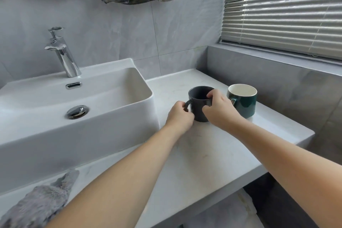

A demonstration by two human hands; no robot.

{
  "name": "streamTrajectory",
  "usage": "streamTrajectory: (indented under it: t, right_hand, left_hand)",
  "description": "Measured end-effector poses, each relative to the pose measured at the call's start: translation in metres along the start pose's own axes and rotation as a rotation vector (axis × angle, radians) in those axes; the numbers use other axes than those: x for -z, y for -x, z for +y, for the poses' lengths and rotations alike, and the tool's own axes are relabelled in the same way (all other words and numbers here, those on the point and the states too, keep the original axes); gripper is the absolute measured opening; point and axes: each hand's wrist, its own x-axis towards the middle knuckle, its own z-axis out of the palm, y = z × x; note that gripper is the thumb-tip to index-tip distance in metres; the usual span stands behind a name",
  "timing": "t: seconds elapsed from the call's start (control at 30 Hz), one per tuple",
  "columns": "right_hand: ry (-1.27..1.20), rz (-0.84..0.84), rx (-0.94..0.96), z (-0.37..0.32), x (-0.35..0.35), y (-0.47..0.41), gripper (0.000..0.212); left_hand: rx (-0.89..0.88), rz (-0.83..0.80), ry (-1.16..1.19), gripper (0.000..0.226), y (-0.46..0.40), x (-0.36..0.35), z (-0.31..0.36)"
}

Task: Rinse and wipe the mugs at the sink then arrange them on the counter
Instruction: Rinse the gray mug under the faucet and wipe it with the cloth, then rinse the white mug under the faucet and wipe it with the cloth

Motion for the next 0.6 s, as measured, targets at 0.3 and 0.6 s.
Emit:
streamTrajectory:
  t: [0.3,0.6]
  right_hand:
    - [-0.002,0.098,0.222,-0.096,0.038,0.082,0.05]
    - [-0.091,0.018,0.527,-0.232,-0.004,0.153,0.044]
  left_hand:
    - [-0.401,0.237,-0.312,0.034,0.089,0.118,0.041]
    - [-0.443,0.501,-0.437,0.03,0.176,0.285,0.014]
